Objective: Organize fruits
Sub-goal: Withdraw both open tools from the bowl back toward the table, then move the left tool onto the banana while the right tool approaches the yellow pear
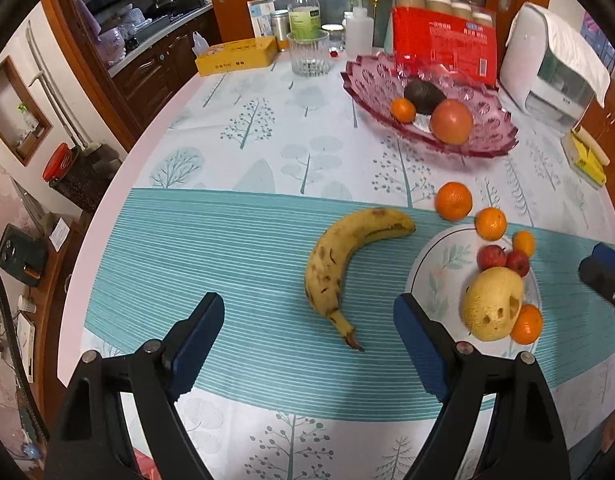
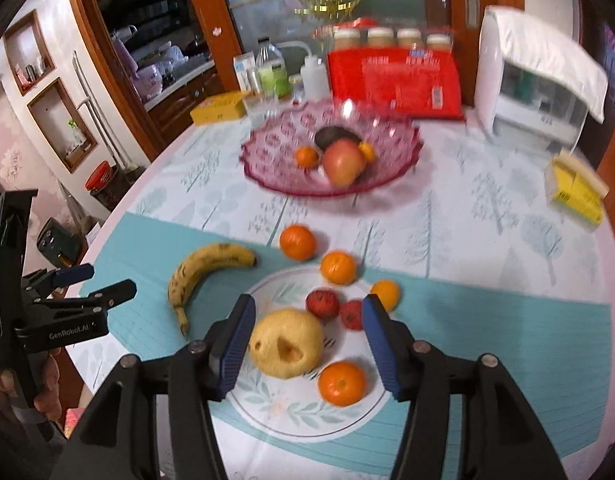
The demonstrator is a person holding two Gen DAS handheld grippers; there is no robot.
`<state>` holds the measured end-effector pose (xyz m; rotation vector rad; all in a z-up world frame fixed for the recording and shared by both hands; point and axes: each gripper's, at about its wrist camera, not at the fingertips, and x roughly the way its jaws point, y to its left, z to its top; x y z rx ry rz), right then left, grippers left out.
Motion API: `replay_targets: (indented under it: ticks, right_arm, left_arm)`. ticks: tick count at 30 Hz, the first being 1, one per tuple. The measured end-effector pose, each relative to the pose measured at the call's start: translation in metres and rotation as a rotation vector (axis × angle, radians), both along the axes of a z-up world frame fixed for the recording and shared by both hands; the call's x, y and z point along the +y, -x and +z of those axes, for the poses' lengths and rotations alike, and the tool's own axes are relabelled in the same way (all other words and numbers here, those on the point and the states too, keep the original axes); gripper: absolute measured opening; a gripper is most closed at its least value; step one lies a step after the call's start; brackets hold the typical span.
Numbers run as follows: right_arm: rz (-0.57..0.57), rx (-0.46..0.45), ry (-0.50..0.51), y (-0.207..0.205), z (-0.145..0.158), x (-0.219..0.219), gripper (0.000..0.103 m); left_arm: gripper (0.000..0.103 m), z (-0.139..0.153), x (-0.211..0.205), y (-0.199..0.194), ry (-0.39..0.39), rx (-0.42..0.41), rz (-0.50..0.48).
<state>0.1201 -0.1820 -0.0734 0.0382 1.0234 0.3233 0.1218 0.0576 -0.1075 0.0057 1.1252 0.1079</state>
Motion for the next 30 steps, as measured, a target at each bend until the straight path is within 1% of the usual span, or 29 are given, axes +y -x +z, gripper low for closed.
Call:
replay_targets:
  ticks: [2,4,7,14,18,22,27,30]
  right_arm:
    - [-0.006,0.016,-0.008,0.001,-0.01,0.003,0.059]
    - [-0.007,0.038,-0.016,0.001,-0.021,0.006,0.065]
    - [-0.014,0.08,-0.023,-0.001,-0.036,0.011,0.069]
    - [-0.031,0.164,0.011,-0.007,-0.071,0.025,0.071]
    - [-0.037,0.194,0.017,-0.013,-0.082,0.03,0.072]
    - [-0.035,0.193,0.019,-0.018,-0.086,0.035,0.077]
    - [-0.013,0.198,0.021,-0.024,-0.091,0.043,0.077]
    - [-0.002,0.21,0.05,-0.026,-0.097,0.05,0.077]
  left_arm:
    - [0.086,-0.006,-0.002,-0.003,-0.008,0.013,-0.007]
    - [0.086,-0.013,-0.002,-0.007,-0.011,0.029,-0.014]
    - [0.086,-0.022,-0.002,-0.012,-0.005,0.049,-0.022]
    - [0.086,-0.043,0.0,-0.033,0.01,0.095,-0.05]
    - [0.086,-0.053,0.003,-0.047,0.018,0.116,-0.054]
    - [0.086,-0.066,0.005,-0.062,0.016,0.139,-0.051]
    - [0.086,-0.08,0.007,-0.078,0.018,0.161,-0.05]
    - [0.086,-0.088,0.007,-0.086,0.014,0.169,-0.053]
